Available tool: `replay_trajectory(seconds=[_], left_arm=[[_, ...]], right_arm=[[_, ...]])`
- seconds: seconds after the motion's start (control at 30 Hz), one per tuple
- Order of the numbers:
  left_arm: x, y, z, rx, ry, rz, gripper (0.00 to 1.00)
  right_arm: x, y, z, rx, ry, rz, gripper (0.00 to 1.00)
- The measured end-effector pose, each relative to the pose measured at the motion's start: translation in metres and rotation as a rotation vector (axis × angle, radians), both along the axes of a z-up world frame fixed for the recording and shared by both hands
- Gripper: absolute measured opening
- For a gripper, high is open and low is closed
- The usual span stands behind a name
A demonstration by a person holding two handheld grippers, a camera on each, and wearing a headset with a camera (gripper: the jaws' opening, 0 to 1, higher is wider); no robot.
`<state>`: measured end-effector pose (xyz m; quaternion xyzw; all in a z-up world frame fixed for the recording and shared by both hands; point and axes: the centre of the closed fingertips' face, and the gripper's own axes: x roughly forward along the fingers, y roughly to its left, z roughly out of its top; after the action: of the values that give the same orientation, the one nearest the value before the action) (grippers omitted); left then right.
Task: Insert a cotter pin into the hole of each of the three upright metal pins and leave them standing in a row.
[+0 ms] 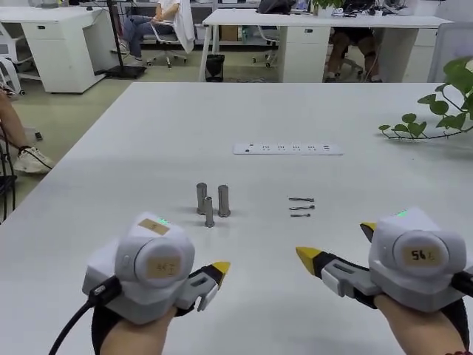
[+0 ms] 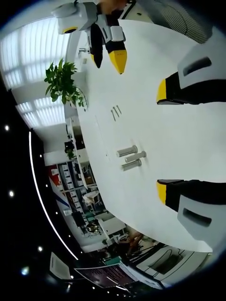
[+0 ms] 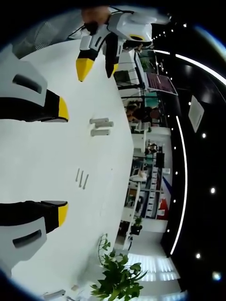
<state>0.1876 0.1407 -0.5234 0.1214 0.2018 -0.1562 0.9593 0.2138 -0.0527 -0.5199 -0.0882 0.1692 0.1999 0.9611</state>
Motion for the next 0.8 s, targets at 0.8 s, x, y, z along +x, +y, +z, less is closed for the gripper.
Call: replay_trajectory(seconds=[0.8], left_arm=[[0.027, -0.003, 0.034, -0.023, -0.051, -0.062, 0.61]], right_arm=[[-0.006, 0.007, 0.019, 0.047, 0.025, 0.076, 0.63]])
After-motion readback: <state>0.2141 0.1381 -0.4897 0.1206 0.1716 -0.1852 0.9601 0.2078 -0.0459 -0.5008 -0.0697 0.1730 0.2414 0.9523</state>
